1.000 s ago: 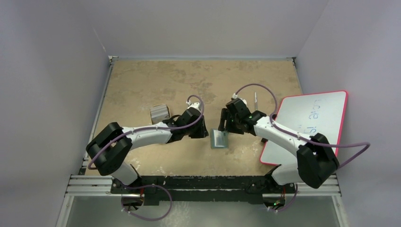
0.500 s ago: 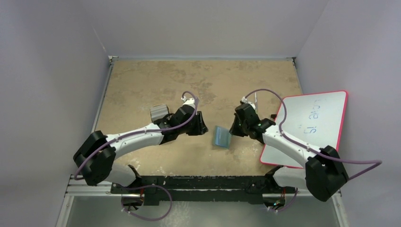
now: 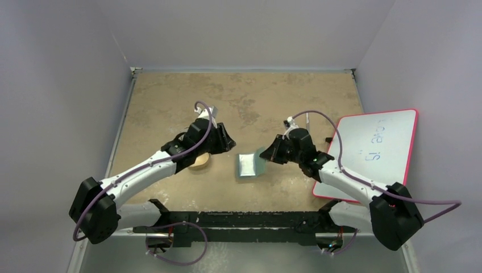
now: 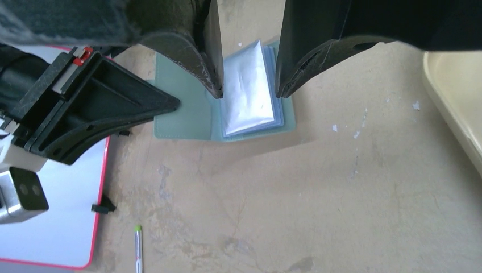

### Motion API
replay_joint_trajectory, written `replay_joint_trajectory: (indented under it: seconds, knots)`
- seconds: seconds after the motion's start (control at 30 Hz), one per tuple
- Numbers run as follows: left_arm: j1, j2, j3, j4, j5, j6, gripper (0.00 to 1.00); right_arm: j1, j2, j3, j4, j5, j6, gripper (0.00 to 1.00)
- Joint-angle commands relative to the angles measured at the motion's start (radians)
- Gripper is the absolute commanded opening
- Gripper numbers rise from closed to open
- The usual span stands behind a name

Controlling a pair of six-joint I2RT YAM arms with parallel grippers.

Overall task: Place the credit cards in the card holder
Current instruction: Open the card holder at the center of the board.

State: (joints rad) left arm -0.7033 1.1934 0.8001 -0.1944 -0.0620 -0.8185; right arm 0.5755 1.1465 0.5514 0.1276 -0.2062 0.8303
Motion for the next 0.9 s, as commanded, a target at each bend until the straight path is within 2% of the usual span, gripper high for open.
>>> replay_joint_trajectory:
  seconds: [0.0, 0.23, 0.4, 0.5, 0.7, 0.87]
  knots:
    - [-0.002, 0.025, -0.054, 0.096, 0.141, -0.004, 0.39, -0.026, 0.005, -0.037, 0.062, -0.015, -0.013, 0.0]
    - [-0.039, 0.081, -0.084, 0.161, 0.168, -0.025, 0.44, -0.142, -0.055, -0.109, -0.024, 0.01, -0.108, 0.0]
    - [-0.052, 0.143, -0.146, 0.346, 0.28, -0.102, 0.46, -0.154, -0.043, -0.122, -0.071, 0.061, -0.137, 0.01]
    - [-0.073, 0.193, -0.128, 0.339, 0.256, -0.081, 0.47, -0.154, -0.019, -0.12, -0.078, 0.064, -0.125, 0.06]
    - [-0.082, 0.238, -0.126, 0.265, 0.124, -0.045, 0.46, -0.154, 0.071, -0.086, -0.132, 0.114, -0.102, 0.05]
    - [-0.081, 0.25, -0.14, 0.306, 0.131, -0.039, 0.46, -0.154, 0.071, -0.094, -0.109, 0.108, -0.105, 0.05]
